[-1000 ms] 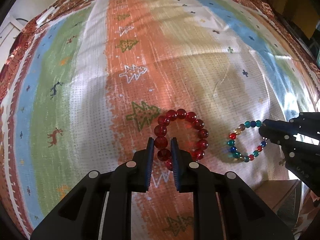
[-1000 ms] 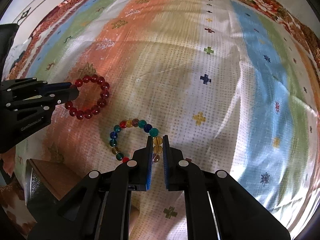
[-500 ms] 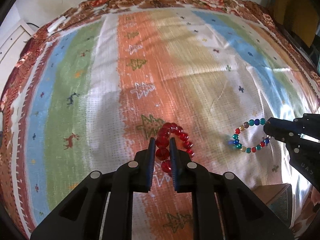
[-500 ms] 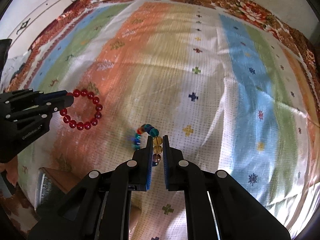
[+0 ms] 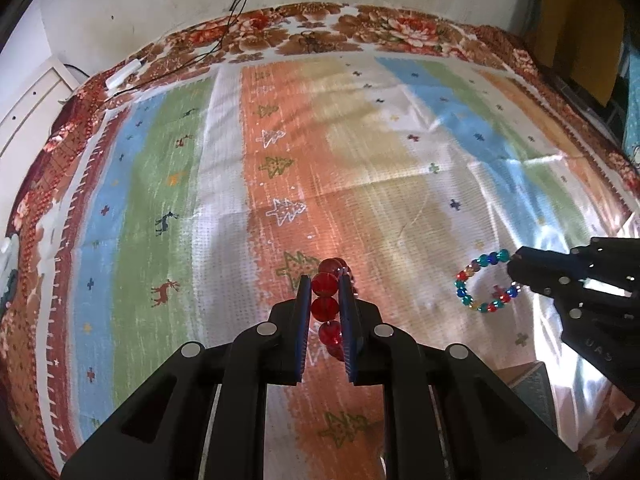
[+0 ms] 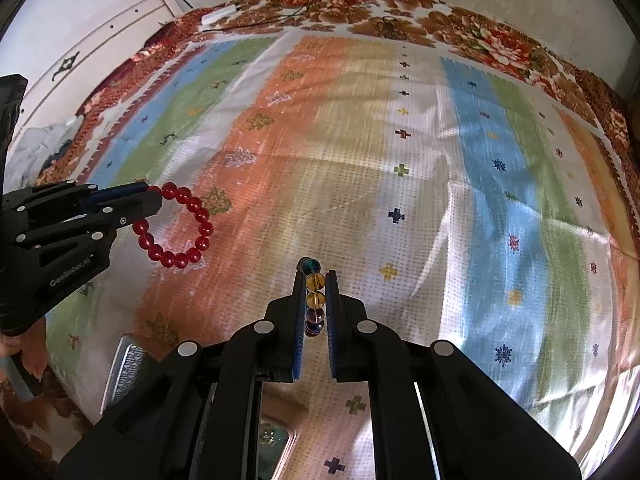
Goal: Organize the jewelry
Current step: 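Carry the red and multicolour bracelets over the tin with left and right grippers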
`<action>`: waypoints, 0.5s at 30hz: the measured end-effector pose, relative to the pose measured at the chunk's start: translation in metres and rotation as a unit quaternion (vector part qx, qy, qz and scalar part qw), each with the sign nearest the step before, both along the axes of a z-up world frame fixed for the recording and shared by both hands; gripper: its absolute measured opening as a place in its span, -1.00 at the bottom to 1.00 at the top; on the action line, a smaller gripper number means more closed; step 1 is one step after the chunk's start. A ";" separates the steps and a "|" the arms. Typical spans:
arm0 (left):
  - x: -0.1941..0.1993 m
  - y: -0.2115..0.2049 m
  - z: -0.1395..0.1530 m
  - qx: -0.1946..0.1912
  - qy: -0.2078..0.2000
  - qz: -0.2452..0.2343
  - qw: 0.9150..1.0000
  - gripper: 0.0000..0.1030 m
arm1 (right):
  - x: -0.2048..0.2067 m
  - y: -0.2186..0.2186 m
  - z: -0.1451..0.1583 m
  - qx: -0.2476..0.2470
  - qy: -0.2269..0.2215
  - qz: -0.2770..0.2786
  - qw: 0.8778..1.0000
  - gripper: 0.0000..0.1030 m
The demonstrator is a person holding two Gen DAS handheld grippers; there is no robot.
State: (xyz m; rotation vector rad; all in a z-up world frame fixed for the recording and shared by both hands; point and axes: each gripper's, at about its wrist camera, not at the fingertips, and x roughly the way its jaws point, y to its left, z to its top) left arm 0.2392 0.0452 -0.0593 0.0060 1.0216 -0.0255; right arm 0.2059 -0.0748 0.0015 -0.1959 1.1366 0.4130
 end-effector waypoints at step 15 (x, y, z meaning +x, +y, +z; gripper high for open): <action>-0.028 -0.003 0.037 -0.037 -0.045 0.009 0.998 -0.74 | -0.024 -0.003 0.035 0.043 -0.033 -0.004 0.999 -0.80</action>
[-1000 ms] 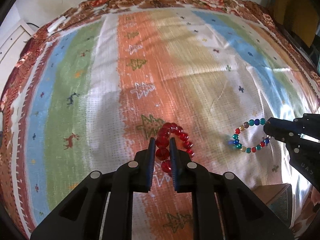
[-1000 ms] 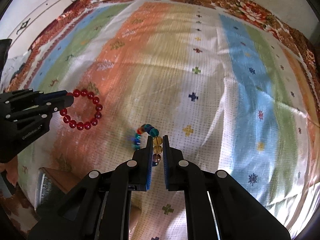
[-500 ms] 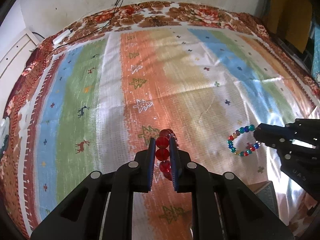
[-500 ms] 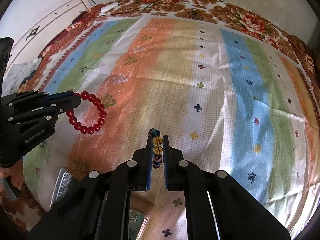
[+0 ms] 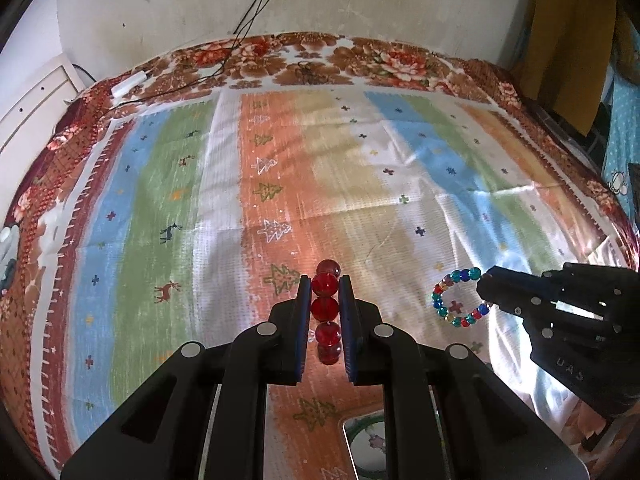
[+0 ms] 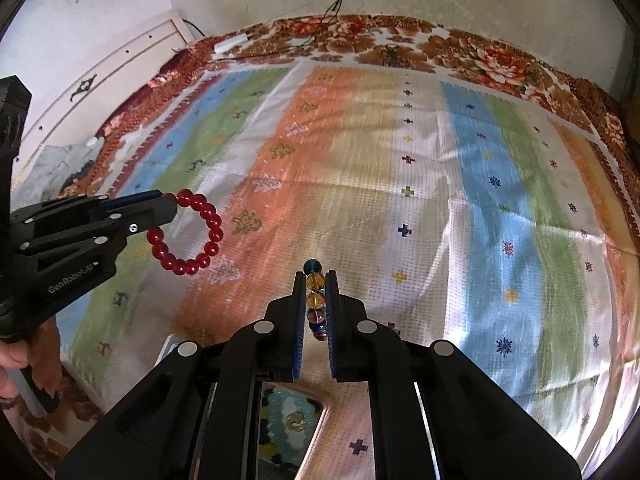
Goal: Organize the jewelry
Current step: 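Carry the red and multicolour bracelets over the tin with left and right grippers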
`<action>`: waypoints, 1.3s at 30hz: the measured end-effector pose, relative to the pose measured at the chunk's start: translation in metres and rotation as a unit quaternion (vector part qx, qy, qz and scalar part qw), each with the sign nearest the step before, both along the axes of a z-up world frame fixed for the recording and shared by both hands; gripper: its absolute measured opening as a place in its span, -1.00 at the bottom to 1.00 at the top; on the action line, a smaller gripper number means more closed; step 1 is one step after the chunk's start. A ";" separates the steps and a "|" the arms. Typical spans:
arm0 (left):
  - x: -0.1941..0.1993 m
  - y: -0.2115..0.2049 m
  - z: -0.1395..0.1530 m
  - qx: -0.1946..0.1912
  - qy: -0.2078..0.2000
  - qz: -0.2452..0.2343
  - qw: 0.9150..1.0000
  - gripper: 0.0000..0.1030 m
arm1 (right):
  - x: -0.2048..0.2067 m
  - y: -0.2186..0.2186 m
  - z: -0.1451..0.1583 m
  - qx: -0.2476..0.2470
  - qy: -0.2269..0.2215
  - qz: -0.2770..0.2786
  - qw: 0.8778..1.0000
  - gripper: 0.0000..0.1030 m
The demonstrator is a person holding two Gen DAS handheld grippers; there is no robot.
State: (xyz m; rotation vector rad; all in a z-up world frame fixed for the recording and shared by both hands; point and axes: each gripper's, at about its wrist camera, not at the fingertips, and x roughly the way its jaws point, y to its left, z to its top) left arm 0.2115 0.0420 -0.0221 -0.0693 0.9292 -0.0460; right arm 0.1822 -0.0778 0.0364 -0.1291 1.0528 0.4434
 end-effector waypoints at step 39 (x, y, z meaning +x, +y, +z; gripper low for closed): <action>-0.101 -0.031 0.024 -0.031 -0.041 -0.051 0.997 -0.74 | -0.089 -0.015 0.024 0.041 -0.009 0.032 0.999 -0.80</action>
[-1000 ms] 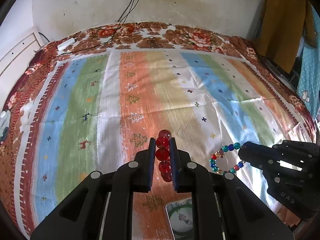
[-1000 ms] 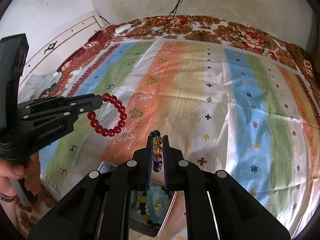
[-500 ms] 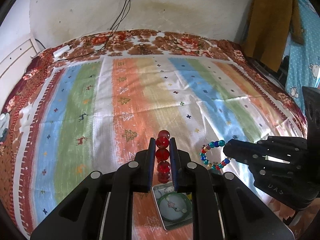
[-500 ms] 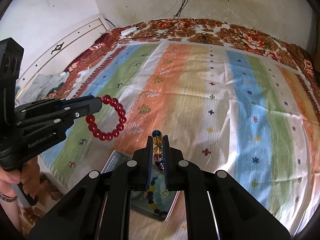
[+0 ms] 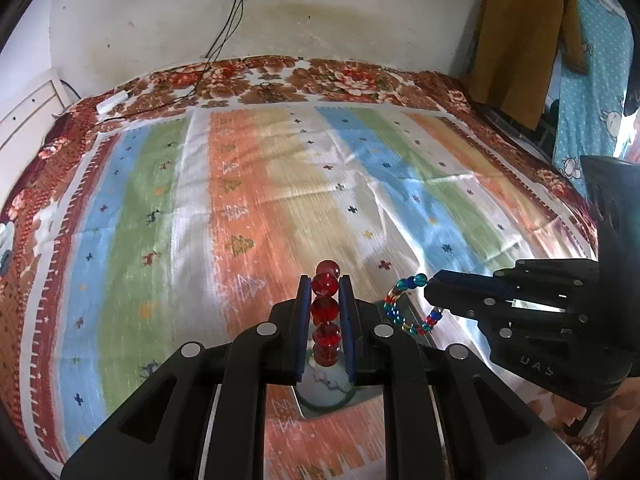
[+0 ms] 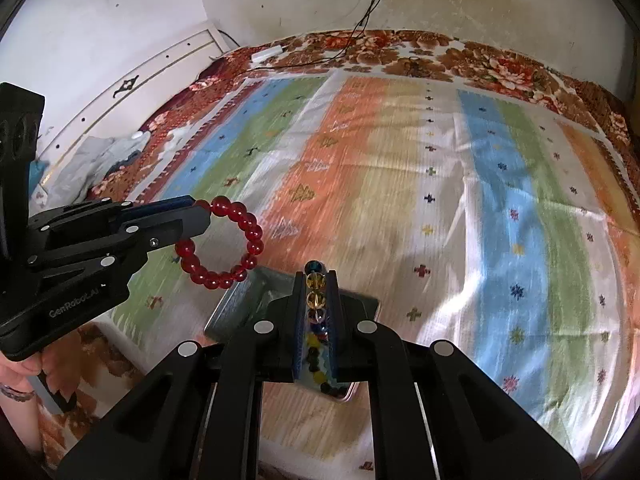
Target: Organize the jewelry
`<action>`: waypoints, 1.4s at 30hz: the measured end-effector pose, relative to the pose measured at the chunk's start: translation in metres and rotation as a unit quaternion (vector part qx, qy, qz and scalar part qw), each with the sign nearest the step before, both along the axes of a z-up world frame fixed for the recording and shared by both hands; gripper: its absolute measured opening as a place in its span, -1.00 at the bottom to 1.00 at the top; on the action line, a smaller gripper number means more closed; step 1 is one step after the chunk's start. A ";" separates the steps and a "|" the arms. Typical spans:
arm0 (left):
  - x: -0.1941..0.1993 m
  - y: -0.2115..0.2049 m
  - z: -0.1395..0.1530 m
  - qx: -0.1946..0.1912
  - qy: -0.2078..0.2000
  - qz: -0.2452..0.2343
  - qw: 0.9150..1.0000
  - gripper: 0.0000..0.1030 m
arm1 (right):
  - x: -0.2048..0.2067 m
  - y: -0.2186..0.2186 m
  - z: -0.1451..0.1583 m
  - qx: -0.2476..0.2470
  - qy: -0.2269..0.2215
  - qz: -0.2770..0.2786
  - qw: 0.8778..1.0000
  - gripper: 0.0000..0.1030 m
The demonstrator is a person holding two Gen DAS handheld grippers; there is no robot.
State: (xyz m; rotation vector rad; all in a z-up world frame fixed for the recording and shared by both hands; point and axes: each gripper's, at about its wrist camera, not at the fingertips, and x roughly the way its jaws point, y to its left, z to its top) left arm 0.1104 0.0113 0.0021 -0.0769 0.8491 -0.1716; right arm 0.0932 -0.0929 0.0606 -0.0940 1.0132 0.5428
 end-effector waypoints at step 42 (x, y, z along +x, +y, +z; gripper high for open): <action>-0.067 0.006 -0.017 -0.006 0.000 -0.012 1.000 0.89 | -0.059 -0.039 0.001 0.006 -0.050 -0.010 0.999 0.87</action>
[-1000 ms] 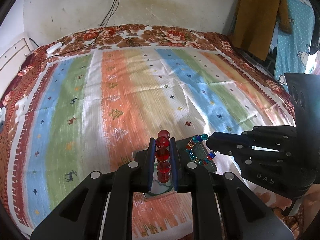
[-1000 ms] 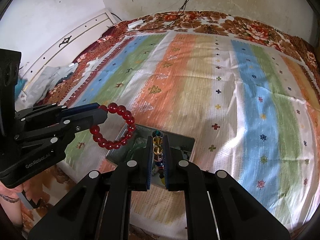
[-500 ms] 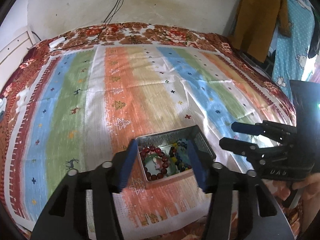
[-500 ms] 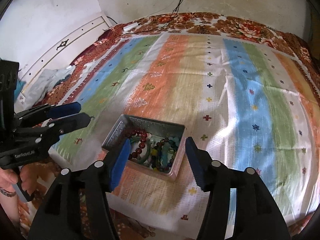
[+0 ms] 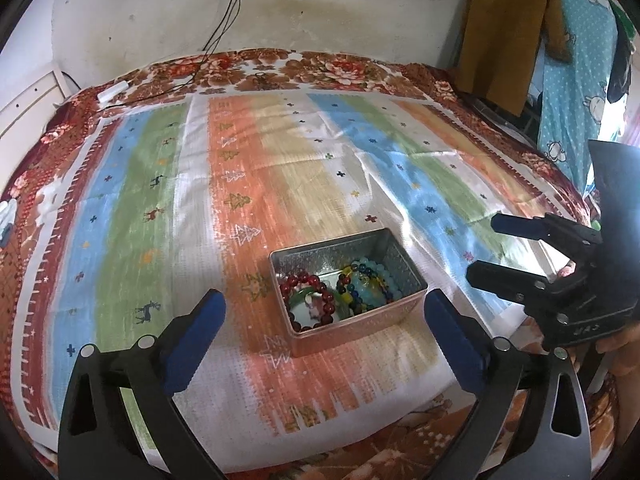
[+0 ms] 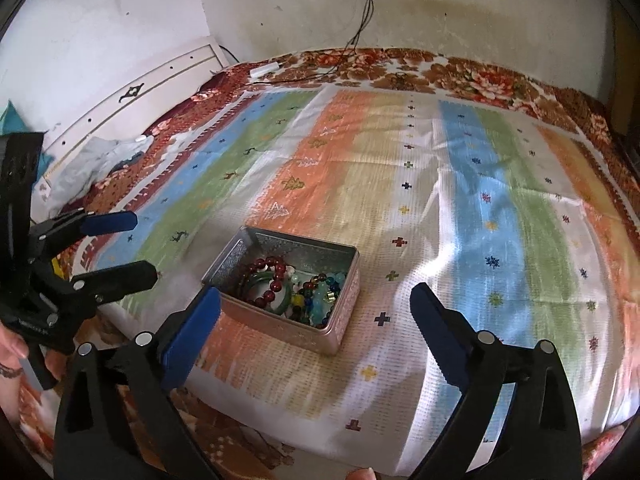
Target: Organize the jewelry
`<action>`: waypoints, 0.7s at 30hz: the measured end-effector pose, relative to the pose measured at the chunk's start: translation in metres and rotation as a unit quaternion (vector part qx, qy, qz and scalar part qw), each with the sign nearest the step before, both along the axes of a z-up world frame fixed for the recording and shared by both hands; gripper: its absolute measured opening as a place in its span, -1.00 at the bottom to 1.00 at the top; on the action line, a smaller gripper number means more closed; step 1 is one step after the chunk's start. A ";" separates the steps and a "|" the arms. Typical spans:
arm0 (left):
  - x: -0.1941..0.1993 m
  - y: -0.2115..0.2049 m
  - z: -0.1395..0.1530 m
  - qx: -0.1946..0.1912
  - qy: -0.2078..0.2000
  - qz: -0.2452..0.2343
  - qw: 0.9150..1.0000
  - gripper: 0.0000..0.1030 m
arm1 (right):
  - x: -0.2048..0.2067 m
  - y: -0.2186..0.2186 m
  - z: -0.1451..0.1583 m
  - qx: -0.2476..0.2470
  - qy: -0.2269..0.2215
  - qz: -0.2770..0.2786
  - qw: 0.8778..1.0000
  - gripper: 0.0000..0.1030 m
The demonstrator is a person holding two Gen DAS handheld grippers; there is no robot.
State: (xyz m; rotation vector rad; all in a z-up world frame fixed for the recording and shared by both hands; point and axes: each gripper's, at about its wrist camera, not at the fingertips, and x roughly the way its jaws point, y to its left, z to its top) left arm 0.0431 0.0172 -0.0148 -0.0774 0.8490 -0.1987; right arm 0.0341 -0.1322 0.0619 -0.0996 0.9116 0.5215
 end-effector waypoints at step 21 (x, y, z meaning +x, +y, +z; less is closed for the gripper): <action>-0.012 -0.005 0.007 0.024 -0.041 0.014 0.999 0.89 | -0.009 -0.008 0.001 -0.002 -0.009 -0.006 1.000 0.88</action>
